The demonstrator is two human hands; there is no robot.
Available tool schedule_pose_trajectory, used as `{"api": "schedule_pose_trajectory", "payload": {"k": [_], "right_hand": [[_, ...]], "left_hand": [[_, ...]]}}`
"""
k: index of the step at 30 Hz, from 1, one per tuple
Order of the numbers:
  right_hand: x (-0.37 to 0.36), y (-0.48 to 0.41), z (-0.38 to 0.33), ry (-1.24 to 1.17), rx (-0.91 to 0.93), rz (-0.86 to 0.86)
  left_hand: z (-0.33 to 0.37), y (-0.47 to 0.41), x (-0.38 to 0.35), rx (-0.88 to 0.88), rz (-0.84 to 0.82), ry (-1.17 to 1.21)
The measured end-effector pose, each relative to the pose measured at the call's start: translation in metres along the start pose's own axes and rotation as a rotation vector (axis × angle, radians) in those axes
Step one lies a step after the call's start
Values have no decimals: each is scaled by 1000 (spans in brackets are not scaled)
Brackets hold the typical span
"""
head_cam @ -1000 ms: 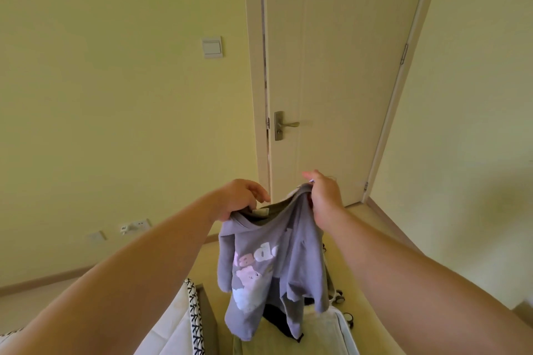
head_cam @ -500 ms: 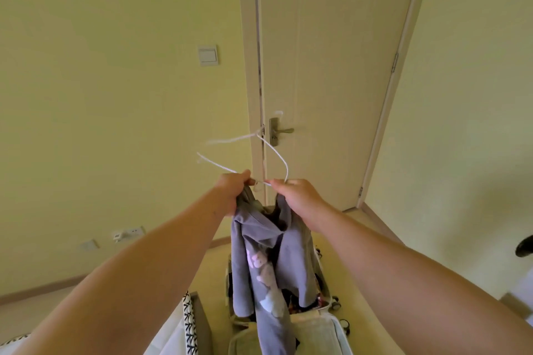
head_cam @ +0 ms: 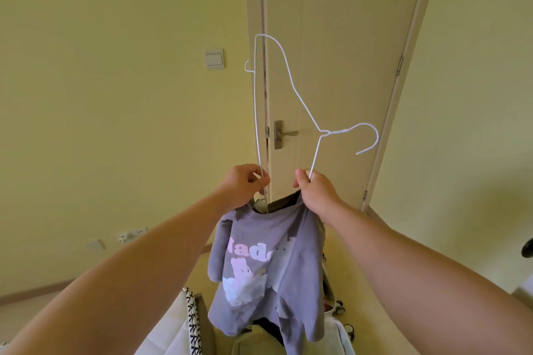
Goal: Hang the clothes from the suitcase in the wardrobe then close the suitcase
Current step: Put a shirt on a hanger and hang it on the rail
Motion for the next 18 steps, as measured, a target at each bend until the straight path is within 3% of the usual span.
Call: {"api": "schedule_pose_trajectory", "payload": {"k": [7, 12, 14, 18], "right_hand": [[9, 1, 10, -4, -11, 38], [4, 6, 4, -88, 22, 12], [-2, 9, 1, -64, 46, -36], [-12, 9, 3, 66, 47, -97]], "left_hand": [[-24, 1, 17, 185, -12, -216], [-50, 3, 7, 281, -181, -543], [-57, 2, 8, 272, -177, -695], [-51, -1, 17, 277, -94, -643]]}}
Point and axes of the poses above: each hand's wrist, its own y-axis away from the middle knuckle, its own x-axis out of the back of the hand, z = x × y, the point moved 10 cm from there along -y, towards the middle knuckle, and after that the axes turned 4 degrees about y, right-handed, at the moved point
